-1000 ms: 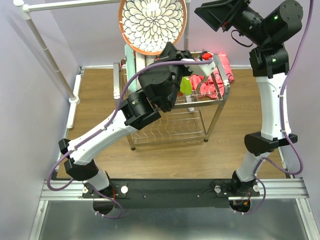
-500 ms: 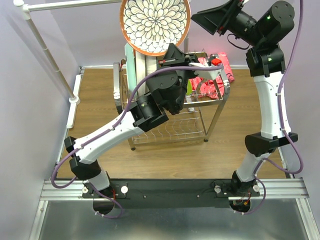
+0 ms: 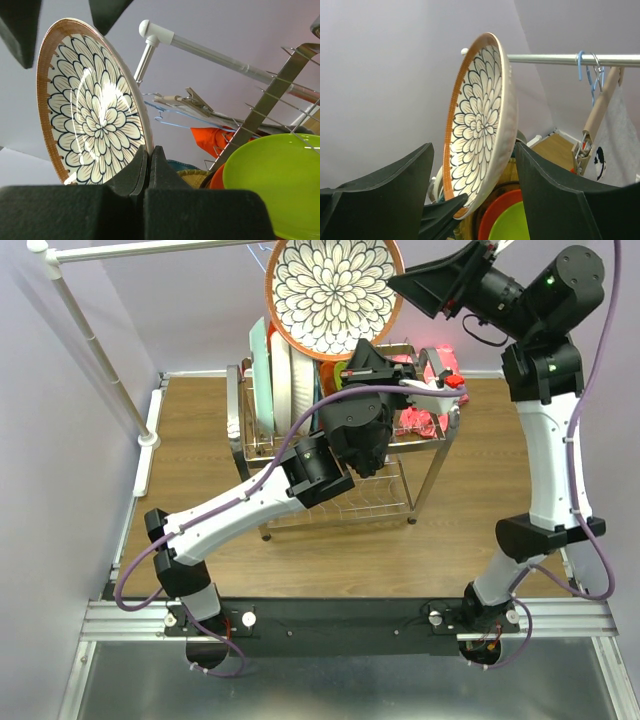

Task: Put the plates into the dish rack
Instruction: Pass the plate from the left arm to the right

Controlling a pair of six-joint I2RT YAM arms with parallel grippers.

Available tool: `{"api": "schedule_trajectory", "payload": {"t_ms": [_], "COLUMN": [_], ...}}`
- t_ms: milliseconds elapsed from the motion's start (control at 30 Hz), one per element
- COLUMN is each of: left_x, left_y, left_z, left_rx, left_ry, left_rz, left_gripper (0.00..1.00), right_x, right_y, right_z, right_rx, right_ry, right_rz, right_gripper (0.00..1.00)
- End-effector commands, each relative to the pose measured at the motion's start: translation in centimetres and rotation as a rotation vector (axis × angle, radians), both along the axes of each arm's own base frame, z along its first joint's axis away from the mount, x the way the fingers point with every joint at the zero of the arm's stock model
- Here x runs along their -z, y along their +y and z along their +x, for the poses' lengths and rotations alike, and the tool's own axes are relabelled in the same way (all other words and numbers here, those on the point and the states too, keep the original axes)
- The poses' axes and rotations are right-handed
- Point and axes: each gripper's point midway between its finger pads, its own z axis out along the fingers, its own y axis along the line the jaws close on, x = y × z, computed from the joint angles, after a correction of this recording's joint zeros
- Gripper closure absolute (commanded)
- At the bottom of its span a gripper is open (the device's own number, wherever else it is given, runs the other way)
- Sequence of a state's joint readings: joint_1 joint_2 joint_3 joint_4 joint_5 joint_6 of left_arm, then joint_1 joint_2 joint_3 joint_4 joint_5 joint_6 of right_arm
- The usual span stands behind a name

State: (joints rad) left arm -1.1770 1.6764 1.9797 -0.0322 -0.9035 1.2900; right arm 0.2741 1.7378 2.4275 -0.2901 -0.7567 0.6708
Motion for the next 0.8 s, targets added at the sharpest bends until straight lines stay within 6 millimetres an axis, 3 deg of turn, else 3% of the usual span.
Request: {"api": "schedule_trajectory", "payload": {"t_ms": [0, 400, 500, 633, 767], "left_x": [-2.4, -0.4, 0.2, 0.0, -0.2], "left_y": [-0.2, -1.2, -1.5, -1.6, -1.5], "left_z": [-0.9, -1.0, -1.0, -0.9, -0.9], "left_rx": [0.042, 0.047, 0.049, 0.046, 0.043], "left_ry": [-0.067, -0.053, -0.047, -0.054, -0.056], "left_rz": [0.006, 0.064, 0.084, 0.081, 0.079], "left_gripper": [1.00, 1.00, 1.00, 1.00, 1.00], "right_x": [-0.5, 1.9, 2.0, 2.4, 2.5], "right_y": [-0.1, 0.2, 0.3, 0.6, 0.7], "right_z": [-1.4, 0.7, 1.0, 1.5, 1.8], "right_rx": [-0.008, 0.005, 0.009, -0.003, -0.009], "right_ry": [0.002, 0.133, 0.143, 0.193, 0.222], "right_rz": [0.004, 0.003, 0.005, 0.026, 0.041], "right_gripper": [0.26, 0.38, 0.48, 0.73, 0.90]}}
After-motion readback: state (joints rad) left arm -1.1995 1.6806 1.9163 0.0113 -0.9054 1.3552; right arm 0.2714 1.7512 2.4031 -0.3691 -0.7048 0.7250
